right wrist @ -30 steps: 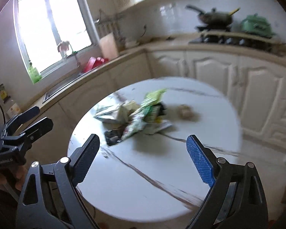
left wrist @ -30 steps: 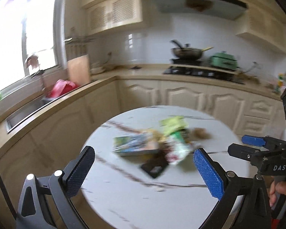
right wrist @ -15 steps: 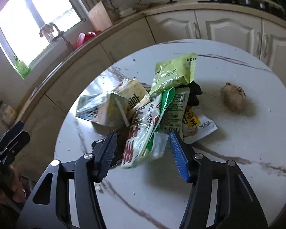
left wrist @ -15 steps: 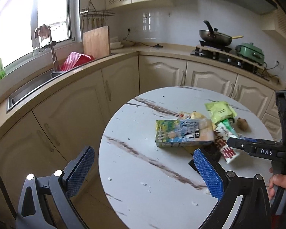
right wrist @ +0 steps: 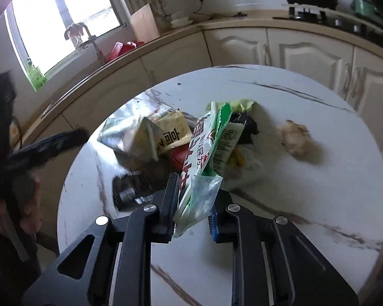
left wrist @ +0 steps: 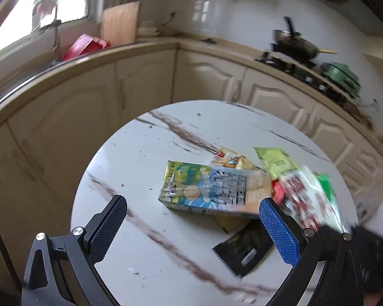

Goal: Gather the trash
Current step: 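Grasp the red-and-white snack wrapper with the right gripper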

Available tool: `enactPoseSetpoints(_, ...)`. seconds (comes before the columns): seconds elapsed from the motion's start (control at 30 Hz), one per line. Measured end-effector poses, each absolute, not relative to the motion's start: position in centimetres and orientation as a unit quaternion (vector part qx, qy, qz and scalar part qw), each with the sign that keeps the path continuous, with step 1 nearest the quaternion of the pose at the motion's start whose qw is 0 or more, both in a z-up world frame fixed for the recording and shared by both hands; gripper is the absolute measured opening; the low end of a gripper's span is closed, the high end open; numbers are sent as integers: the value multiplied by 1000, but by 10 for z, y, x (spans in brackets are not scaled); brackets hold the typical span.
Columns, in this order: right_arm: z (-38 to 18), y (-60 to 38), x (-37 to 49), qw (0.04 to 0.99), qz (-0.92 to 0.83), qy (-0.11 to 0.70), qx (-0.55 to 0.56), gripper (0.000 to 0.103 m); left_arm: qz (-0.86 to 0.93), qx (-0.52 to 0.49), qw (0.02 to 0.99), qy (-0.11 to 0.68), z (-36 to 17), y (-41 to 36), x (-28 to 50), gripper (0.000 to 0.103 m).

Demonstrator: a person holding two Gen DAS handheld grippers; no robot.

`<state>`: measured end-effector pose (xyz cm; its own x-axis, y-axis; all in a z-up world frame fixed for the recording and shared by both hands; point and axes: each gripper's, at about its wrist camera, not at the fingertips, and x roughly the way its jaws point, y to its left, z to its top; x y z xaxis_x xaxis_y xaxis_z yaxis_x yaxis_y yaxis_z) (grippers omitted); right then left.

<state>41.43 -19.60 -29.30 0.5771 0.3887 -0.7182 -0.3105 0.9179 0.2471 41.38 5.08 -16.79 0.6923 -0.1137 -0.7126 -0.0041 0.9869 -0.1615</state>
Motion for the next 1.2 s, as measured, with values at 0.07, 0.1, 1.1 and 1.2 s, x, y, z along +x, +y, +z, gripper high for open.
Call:
enactPoseSetpoints(0.07,-292,-201,408,889,196,413,39,20,-16,-82,918,387,-162,45,426,102)
enactPoseSetpoints(0.1,-291,-202,407,889,196,412,37,20,-12,-81,917,392,-160,42,433,102)
enactPoseSetpoints(1.1,-290,-226,390,886,218,408,29,20,95,-214,831,504,-194,15,585,88)
enactPoseSetpoints(1.2,-289,-230,387,886,217,409,28,20,84,-211,836,499,-196,18,595,61)
